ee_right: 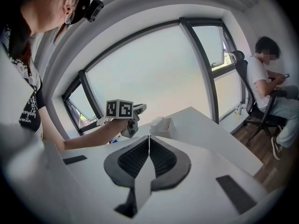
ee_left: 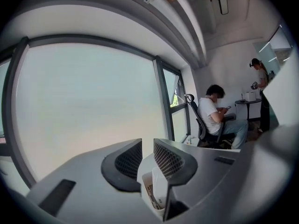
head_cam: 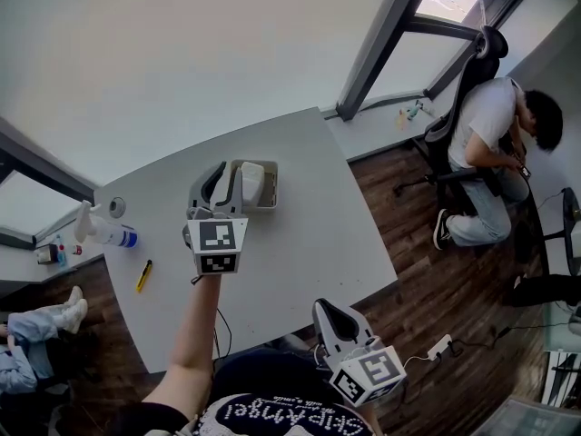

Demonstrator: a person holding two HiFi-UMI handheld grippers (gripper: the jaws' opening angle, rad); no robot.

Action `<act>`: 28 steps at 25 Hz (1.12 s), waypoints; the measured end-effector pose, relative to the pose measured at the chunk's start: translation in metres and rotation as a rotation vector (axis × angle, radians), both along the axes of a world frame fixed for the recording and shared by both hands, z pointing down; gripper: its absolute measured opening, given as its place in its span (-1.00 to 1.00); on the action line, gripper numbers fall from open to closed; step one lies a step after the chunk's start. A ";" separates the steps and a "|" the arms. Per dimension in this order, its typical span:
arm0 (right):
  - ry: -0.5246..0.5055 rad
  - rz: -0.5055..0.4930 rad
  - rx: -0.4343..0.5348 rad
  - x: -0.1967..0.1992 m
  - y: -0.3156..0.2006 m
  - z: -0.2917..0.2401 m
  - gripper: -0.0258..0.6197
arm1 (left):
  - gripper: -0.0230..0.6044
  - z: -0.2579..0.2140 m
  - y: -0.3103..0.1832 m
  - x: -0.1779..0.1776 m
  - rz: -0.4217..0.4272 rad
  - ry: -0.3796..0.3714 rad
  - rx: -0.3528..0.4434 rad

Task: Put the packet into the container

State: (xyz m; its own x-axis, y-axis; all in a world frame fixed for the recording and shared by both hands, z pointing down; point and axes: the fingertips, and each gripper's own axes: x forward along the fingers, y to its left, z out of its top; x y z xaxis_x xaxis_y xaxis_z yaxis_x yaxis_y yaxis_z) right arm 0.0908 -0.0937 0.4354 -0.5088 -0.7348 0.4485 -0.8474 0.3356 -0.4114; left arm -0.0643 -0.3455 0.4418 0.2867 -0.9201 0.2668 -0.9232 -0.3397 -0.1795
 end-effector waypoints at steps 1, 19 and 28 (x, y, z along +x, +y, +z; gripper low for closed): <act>-0.002 0.000 0.002 0.000 0.001 -0.001 -0.87 | -0.68 -0.007 0.003 0.000 0.000 0.004 0.014; -0.024 -0.106 0.079 -0.013 0.009 -0.019 -0.87 | -0.81 -0.112 0.099 0.008 0.040 0.121 0.189; -0.011 -0.175 0.126 -0.024 0.002 -0.026 -0.87 | -0.86 -0.142 0.149 -0.003 0.010 0.178 0.210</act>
State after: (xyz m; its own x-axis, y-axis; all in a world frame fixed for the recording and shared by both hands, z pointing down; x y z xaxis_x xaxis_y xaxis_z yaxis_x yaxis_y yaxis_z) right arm 0.0672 -0.0916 0.4093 -0.6378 -0.6849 0.3522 -0.7674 0.5265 -0.3658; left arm -0.0677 -0.1962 0.2996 0.3209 -0.9470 0.0150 -0.9435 -0.3210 -0.0824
